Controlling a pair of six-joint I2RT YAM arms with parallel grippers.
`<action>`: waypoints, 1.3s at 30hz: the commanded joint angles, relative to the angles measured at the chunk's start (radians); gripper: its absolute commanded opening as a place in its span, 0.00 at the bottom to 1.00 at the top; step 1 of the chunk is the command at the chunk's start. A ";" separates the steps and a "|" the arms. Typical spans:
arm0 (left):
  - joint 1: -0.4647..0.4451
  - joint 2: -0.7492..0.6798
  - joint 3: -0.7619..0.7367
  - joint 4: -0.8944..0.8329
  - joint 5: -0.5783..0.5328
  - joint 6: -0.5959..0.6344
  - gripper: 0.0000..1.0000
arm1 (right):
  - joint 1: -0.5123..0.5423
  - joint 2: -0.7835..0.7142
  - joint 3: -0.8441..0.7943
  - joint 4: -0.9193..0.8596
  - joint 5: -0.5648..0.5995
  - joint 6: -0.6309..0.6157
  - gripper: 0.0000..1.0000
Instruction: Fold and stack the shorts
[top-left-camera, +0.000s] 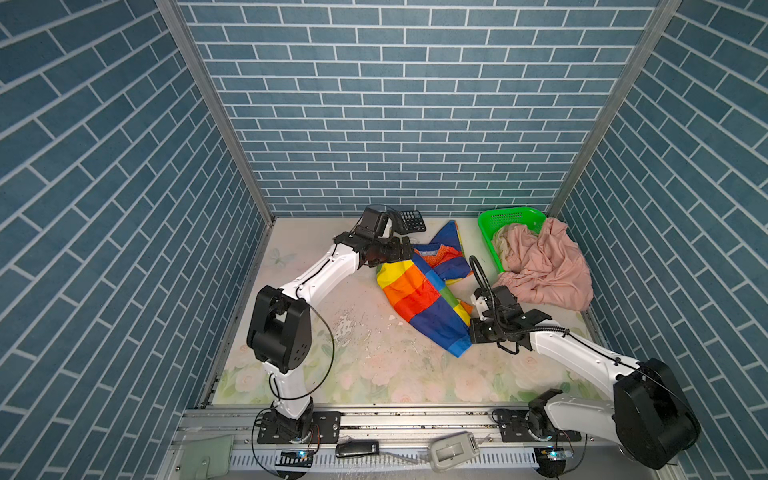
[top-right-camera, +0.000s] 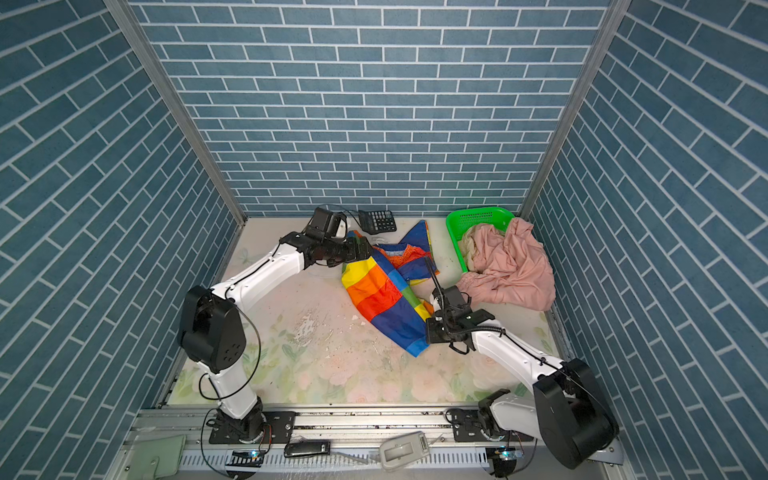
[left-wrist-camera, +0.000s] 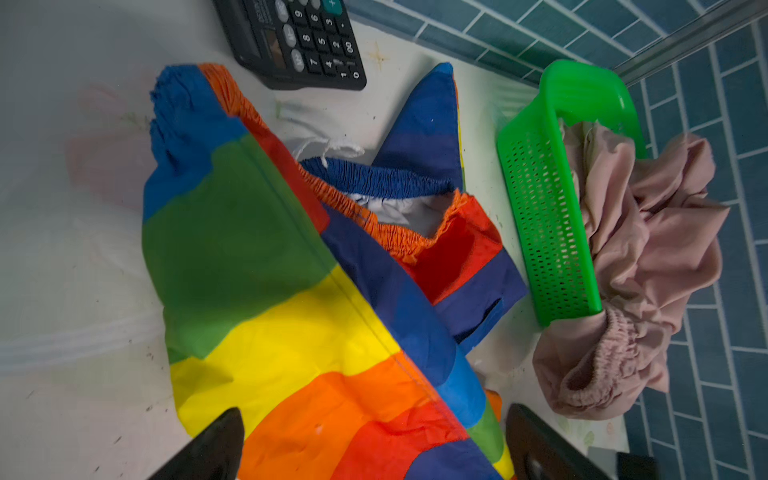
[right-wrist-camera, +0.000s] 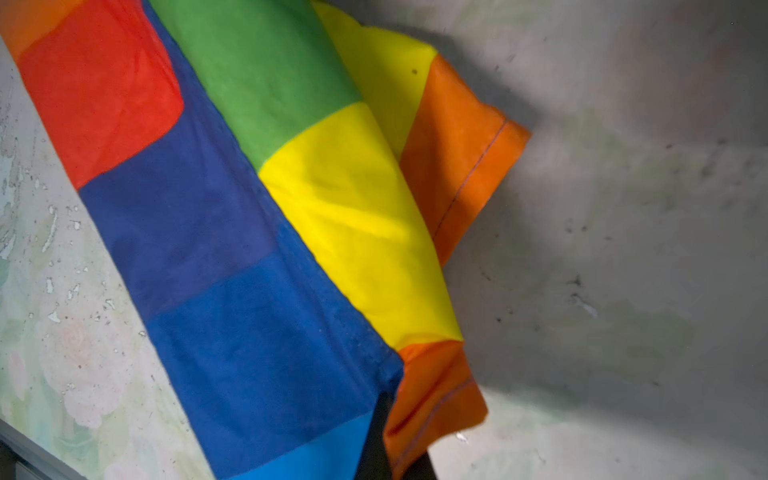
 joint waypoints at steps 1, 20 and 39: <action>0.081 0.096 0.097 -0.042 0.082 -0.011 1.00 | 0.006 0.018 -0.027 0.082 -0.028 0.057 0.00; 0.095 0.475 0.580 -0.337 0.156 0.118 0.29 | -0.007 0.020 0.071 0.022 0.041 -0.004 0.00; 0.482 -0.498 -0.234 0.211 0.125 -0.180 0.00 | -0.231 0.211 0.965 -0.259 -0.009 -0.128 0.00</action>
